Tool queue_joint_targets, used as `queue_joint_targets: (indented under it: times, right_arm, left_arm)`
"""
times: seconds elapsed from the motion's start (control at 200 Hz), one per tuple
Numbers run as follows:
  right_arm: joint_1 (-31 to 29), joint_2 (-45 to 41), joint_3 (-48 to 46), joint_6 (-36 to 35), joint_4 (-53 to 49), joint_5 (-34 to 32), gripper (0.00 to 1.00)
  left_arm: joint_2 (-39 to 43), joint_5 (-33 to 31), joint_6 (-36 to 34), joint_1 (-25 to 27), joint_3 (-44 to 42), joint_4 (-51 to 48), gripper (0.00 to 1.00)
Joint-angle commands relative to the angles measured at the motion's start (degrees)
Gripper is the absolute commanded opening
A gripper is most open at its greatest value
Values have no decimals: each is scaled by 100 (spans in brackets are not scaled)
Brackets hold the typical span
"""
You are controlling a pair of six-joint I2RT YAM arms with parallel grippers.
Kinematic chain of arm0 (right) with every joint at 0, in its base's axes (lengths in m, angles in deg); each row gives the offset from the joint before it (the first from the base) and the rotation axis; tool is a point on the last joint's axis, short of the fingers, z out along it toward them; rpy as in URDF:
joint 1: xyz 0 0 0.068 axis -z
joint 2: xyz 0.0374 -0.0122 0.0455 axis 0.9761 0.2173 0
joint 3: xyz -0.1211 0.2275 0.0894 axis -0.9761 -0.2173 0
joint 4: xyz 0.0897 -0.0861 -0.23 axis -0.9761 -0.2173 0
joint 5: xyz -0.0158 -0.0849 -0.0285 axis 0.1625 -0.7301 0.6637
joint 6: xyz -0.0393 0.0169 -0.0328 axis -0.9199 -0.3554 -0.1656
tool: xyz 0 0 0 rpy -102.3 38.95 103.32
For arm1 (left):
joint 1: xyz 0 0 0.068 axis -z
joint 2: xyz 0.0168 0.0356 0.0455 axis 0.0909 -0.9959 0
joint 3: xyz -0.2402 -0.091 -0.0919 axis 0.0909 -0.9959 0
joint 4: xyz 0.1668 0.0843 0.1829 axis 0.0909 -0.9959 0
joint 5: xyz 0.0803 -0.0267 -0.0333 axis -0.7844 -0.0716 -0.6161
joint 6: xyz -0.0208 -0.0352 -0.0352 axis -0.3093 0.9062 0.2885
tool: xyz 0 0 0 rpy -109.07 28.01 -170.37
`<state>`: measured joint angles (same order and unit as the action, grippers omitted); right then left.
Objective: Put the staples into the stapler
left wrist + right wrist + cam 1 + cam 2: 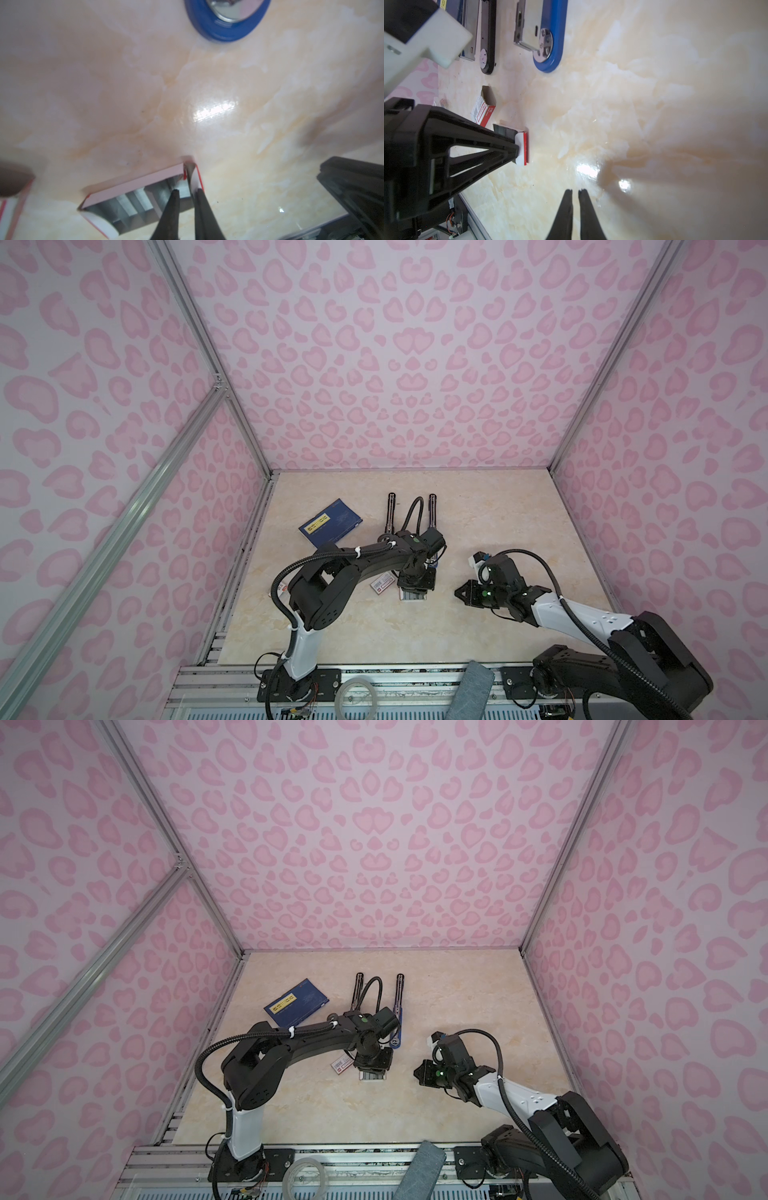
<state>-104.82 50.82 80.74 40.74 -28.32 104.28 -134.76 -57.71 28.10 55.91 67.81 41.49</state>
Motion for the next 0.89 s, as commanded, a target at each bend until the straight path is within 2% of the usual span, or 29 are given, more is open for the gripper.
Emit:
queue_joint_targets:
  times: [0.0,0.655,0.89]
  right_arm:
    - [-11,-3,-34,25,126,13,12]
    - [-13,-32,-91,81,200,22,11]
    - [-10,-3,-95,83,222,39,11]
  left_arm:
    - [93,-169,-22,21,46,-136,19]
    - [-92,-136,-82,46,195,-171,20]
    - [257,-460,32,54,38,-233,20]
